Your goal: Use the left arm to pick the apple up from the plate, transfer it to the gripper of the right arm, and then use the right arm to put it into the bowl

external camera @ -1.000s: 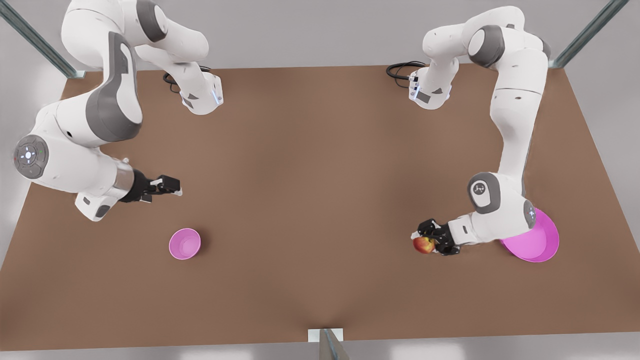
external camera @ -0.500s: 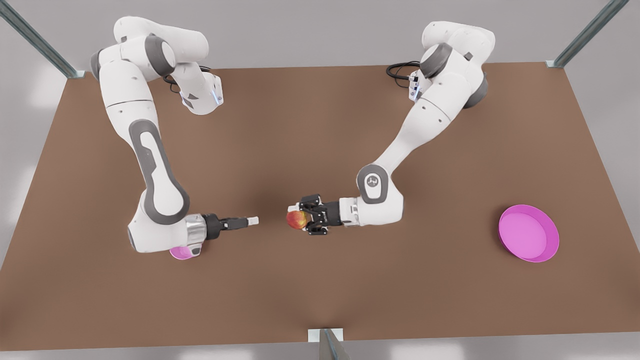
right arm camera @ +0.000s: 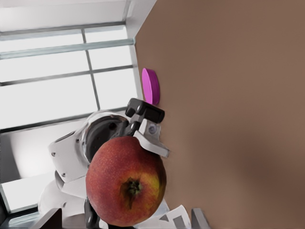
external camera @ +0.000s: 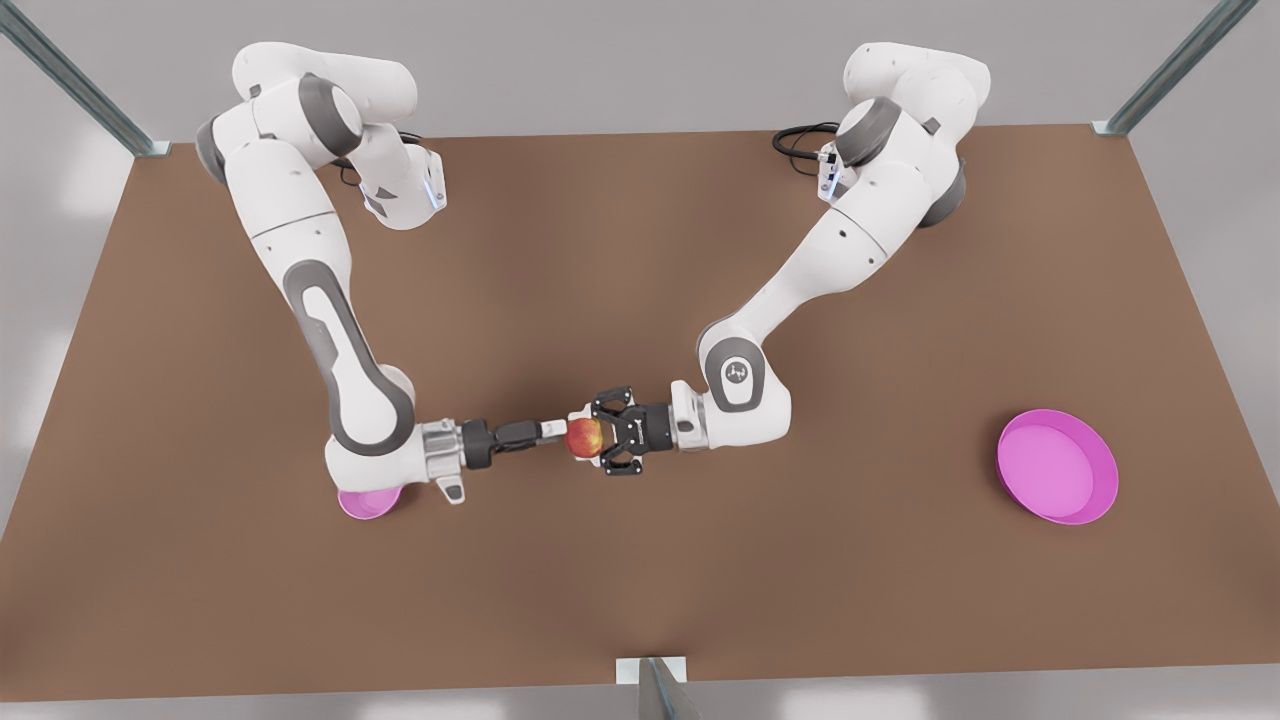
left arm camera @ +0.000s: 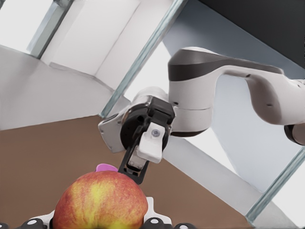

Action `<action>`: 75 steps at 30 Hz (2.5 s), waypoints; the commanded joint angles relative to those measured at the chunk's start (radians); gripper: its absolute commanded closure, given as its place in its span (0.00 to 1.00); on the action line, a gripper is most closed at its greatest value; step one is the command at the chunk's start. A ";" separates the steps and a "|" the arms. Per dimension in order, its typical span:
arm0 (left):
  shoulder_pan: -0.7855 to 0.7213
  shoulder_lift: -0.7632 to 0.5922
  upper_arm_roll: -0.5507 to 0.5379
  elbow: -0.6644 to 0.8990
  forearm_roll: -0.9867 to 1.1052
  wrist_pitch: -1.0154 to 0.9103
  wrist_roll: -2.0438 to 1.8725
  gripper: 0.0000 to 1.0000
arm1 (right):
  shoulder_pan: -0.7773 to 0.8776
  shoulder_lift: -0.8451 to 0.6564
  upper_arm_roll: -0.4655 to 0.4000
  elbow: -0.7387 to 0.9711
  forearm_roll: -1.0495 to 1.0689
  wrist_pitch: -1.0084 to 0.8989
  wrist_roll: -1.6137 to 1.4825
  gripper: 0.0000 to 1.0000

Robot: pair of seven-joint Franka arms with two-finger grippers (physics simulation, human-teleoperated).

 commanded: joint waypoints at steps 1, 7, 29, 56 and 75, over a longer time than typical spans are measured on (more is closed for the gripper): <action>0.000 -0.001 0.000 0.000 -0.004 -0.004 0.438 0.32 | 0.002 0.002 0.004 -0.008 0.009 0.027 -0.284 0.00; -0.003 -0.001 0.000 0.000 -0.004 -0.002 0.438 0.32 | 0.046 0.005 0.006 -0.005 0.058 0.119 -0.298 0.00; -0.002 -0.001 0.003 0.000 -0.009 -0.001 0.425 0.00 | 0.082 0.005 0.006 0.005 0.063 0.199 -0.315 0.31; 0.166 -0.880 0.544 -0.280 1.517 -0.657 -1.873 0.00 | -0.251 -0.003 -0.017 0.063 -1.190 0.315 -0.646 0.30; 0.172 -0.750 0.543 -0.211 1.519 -0.659 -1.903 0.00 | -0.234 -0.042 -0.010 0.077 -1.302 0.151 -0.553 0.00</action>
